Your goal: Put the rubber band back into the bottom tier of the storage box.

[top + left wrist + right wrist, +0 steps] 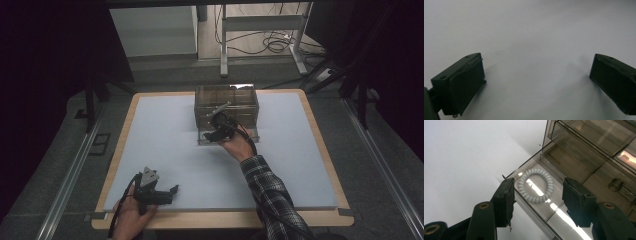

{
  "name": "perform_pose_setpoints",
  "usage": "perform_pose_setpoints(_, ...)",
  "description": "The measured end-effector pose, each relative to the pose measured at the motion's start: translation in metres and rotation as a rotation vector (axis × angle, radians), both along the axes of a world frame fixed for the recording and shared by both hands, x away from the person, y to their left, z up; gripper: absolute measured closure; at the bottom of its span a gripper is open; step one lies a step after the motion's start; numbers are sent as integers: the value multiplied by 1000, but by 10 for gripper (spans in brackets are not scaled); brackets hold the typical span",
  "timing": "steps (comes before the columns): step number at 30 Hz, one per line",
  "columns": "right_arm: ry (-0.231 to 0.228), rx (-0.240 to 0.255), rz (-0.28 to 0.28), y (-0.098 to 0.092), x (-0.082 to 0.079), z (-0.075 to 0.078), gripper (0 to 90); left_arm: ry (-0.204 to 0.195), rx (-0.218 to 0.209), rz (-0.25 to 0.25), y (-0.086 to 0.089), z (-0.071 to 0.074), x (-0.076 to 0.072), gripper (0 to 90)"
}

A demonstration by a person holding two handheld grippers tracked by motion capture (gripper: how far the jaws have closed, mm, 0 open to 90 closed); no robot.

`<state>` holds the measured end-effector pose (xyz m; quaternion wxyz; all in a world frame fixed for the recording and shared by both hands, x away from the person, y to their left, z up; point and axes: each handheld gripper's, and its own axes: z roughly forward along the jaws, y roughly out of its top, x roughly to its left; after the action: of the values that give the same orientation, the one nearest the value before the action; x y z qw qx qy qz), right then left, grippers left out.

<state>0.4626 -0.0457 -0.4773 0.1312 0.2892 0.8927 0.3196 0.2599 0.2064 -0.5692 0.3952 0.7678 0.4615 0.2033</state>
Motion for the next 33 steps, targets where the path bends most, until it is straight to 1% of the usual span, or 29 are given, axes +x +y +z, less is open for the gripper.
perform_pose_setpoints(11,3,14,-3,-7,-7,3,407,0,0,0,0,0,0,0)
perform_pose_setpoints(16,4,13,0,-11,-9,5,395,1,-2,1,0,0,0,0)
perform_pose_setpoints(25,0,20,-4,-21,-14,7,387,-1,-1,-1,0,0,0,0)
perform_pose_setpoints(33,3,16,-7,-32,-19,8,377,-1,0,-1,0,0,0,0)
